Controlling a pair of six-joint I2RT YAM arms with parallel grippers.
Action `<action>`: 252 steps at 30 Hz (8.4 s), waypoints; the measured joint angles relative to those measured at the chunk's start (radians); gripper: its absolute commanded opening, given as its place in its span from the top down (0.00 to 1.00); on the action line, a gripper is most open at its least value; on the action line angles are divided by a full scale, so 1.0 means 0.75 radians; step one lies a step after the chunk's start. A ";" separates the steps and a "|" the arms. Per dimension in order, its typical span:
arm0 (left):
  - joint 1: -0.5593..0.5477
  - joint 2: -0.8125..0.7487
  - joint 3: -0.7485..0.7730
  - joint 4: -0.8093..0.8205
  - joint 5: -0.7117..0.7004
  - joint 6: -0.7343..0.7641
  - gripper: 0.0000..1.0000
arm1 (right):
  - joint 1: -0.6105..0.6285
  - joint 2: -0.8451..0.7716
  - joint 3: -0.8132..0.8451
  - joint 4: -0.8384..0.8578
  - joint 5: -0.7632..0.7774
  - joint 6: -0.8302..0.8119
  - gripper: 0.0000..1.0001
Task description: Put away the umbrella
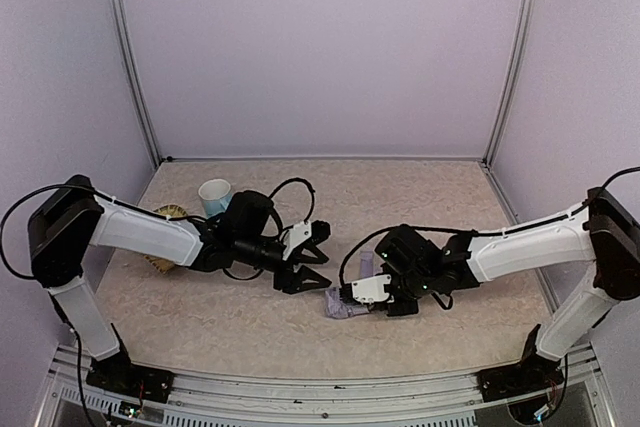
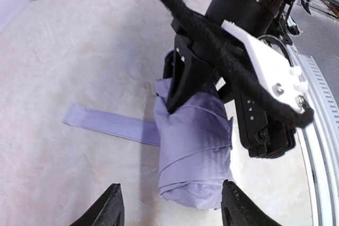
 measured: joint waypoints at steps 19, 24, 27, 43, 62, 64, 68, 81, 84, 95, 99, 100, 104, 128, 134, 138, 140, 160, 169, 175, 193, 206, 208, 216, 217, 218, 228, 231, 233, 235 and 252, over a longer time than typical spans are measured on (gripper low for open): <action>-0.051 -0.443 -0.508 0.777 -0.112 -0.184 0.36 | -0.148 -0.389 0.271 -0.145 -0.123 0.026 1.00; -0.084 -0.367 -0.488 0.896 -0.099 -0.196 0.31 | -0.151 -0.393 0.439 -0.180 -0.125 -0.034 1.00; -0.087 -0.283 -0.438 0.957 -0.079 -0.220 0.31 | -0.151 -0.393 0.531 -0.199 -0.126 -0.065 1.00; -0.078 -0.001 -0.246 1.256 0.033 -0.353 0.65 | -0.151 -0.365 0.667 -0.275 -0.201 -0.122 1.00; -0.046 0.022 -0.286 1.187 0.198 -0.330 1.00 | -0.295 -0.403 0.812 -0.508 -0.425 0.041 1.00; -0.037 0.024 -0.262 1.140 0.197 -0.301 1.00 | -0.295 -0.405 0.821 -0.535 -0.477 0.051 1.00; 0.029 0.076 -0.095 0.944 0.201 -0.200 1.00 | -0.298 -0.413 0.846 -0.621 -0.613 0.057 1.00; 0.142 0.252 0.615 0.316 0.383 0.138 1.00 | -0.018 -0.464 0.499 -0.512 -0.533 0.081 1.00; 0.142 0.289 0.646 0.153 0.409 0.201 1.00 | 0.055 -0.433 0.338 -0.370 -0.401 0.132 1.00; 0.151 0.307 0.356 -0.179 0.165 0.355 1.00 | 0.055 0.190 0.261 -0.112 -0.533 0.216 1.00; 0.161 0.307 0.283 -0.132 0.031 0.356 1.00 | 0.005 0.340 0.357 -0.122 -0.680 0.254 1.00; 0.164 0.308 0.280 -0.126 0.009 0.356 1.00 | -0.001 0.357 0.374 -0.122 -0.694 0.261 1.00; 0.164 0.335 0.277 -0.040 -0.138 0.332 0.69 | -0.044 0.403 0.421 -0.135 -0.760 0.289 1.00; -0.332 -0.798 -0.516 0.378 -0.493 0.050 0.37 | -0.151 0.551 0.459 -0.431 -1.276 0.446 1.00; -0.472 -0.601 -0.637 0.237 -0.635 0.094 0.11 | -0.165 0.579 0.496 -0.471 -1.297 0.437 1.00; -0.459 -0.474 -0.592 0.191 -0.679 0.143 0.01 | -0.180 0.606 0.514 -0.500 -1.326 0.428 1.00; -0.456 -0.395 -0.532 0.165 -0.674 0.151 0.01 | -0.186 0.613 0.520 -0.505 -1.339 0.428 1.00; -0.396 -0.036 -0.307 0.126 -0.664 0.142 0.66 | -0.254 0.630 0.537 -0.548 -1.379 0.430 1.00; -0.376 -0.005 -0.292 0.145 -0.576 0.151 1.00 | -0.262 0.620 0.534 -0.571 -1.366 0.420 0.89; -0.393 -0.007 -0.330 0.238 -0.670 0.141 1.00 | -0.263 0.569 0.514 -0.546 -1.306 0.426 0.45; -0.350 -0.338 -0.381 0.248 -1.298 0.288 1.00 | -0.467 -0.201 0.163 -0.193 -0.830 0.550 0.14; -0.334 -0.547 -0.086 0.113 -1.410 0.665 1.00 | -0.438 -0.524 -0.266 0.746 -0.999 0.722 0.16; -0.335 -0.561 -0.038 0.077 -1.407 0.701 1.00 | -0.411 -0.459 -0.299 0.873 -1.029 0.756 0.15; -0.355 -0.667 0.128 -0.111 -1.248 0.812 1.00 | -0.370 -0.311 -0.225 1.061 -1.129 0.796 0.12; -0.358 -0.677 0.149 -0.120 -1.227 0.826 1.00 | -0.362 -0.303 -0.209 1.072 -1.133 0.792 0.12; -0.361 -0.688 0.169 -0.128 -1.204 0.841 1.00 | -0.350 -0.286 -0.188 1.091 -1.143 0.788 0.11; -0.368 -0.700 0.269 -0.186 -1.099 0.906 1.00 | -0.274 -0.124 -0.056 1.137 -1.243 0.817 0.15; -0.370 -0.695 0.285 -0.193 -1.084 0.914 1.00 | -0.245 -0.110 -0.032 1.115 -1.291 0.796 0.16; -0.371 -0.692 0.292 -0.194 -1.078 0.919 1.00 | -0.234 -0.102 -0.014 1.064 -1.307 0.762 0.16; -0.371 -0.692 0.294 -0.197 -1.074 0.924 1.00 | -0.233 -0.095 -0.003 1.004 -1.309 0.724 0.16; -0.371 -0.690 0.297 -0.237 -1.068 0.949 1.00 | -0.230 -0.290 -0.144 0.863 -1.112 0.675 0.06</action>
